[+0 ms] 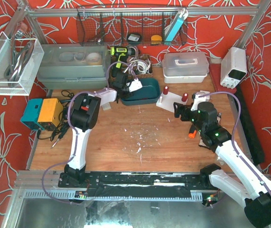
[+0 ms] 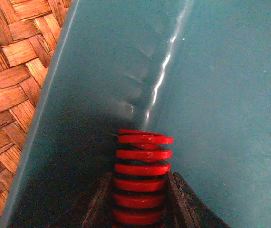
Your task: Install the large spring
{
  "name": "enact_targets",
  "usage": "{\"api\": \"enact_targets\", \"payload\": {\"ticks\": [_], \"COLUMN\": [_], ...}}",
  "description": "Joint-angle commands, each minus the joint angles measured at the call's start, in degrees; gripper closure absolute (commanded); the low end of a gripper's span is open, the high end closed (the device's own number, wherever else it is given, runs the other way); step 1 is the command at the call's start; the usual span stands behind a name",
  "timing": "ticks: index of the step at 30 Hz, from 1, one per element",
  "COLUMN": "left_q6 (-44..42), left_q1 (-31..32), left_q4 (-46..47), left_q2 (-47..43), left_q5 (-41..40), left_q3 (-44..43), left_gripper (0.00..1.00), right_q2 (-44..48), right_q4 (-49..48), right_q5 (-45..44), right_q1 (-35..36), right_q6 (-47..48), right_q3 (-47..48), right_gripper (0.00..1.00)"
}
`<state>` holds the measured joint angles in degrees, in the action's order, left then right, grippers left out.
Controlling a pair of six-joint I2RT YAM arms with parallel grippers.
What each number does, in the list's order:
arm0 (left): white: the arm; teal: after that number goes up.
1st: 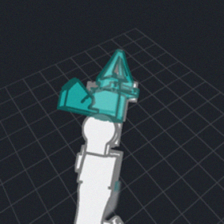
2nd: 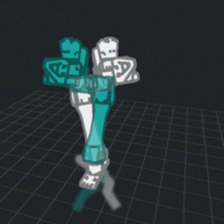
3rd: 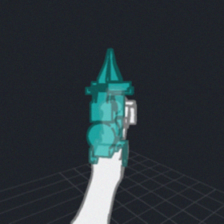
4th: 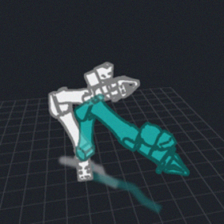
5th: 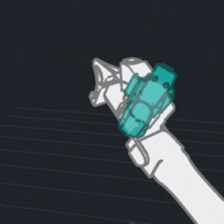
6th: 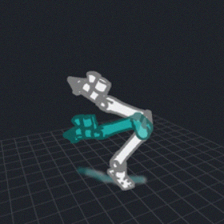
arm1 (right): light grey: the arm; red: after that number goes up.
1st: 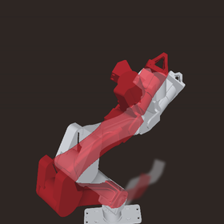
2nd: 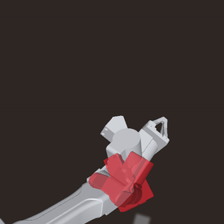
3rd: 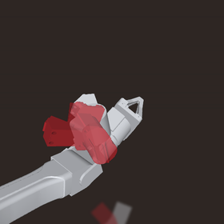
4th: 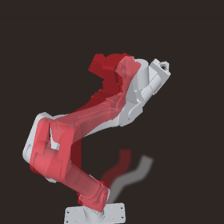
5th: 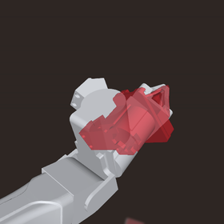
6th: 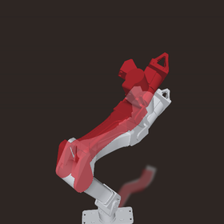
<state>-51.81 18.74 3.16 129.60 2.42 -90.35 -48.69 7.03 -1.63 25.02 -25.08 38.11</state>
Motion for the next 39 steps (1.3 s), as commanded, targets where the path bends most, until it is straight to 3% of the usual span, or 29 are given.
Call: {"api": "enact_targets", "payload": {"ticks": [1,5,15,19,28,39], "left_q6": [0.84,1.12,0.48,0.0,0.05,8.94], "left_q1": [-0.29,-0.29,-0.33,-0.37,-0.55,-0.14], "left_q4": [-10.21,-8.07,-8.47,-9.21,-7.51,4.15], "left_q2": [-0.39,1.23,5.03,5.46,2.23,-9.44], "left_q5": [4.2,1.23,-0.31,-0.74,0.12,5.76], "left_q3": [0.87,-0.03,-2.87,-2.47,0.74,7.92], "left_gripper": [0.67,0.55,0.51,0.55,0.77,0.89], "right_q2": [0.2,0.34,0.49,0.27,0.41,-0.54], "right_q4": [-0.87,-0.86,-0.79,-0.81,-0.87,-1.15], "right_q5": [-1.07,-1.07,-1.65,-1.71,-1.5,-0.94], "right_q1": [0.12,0.08,0.12,0.12,0.12,0.11], "right_q6": [-0.39,-0.41,-0.32,-0.31,-0.49,-0.59], "right_q3": [-0.69,-0.64,-0.69,-0.71,-0.7,-0.53], "right_gripper": [0.03,0.03,0.03,0.03,0.03,0.02]}}
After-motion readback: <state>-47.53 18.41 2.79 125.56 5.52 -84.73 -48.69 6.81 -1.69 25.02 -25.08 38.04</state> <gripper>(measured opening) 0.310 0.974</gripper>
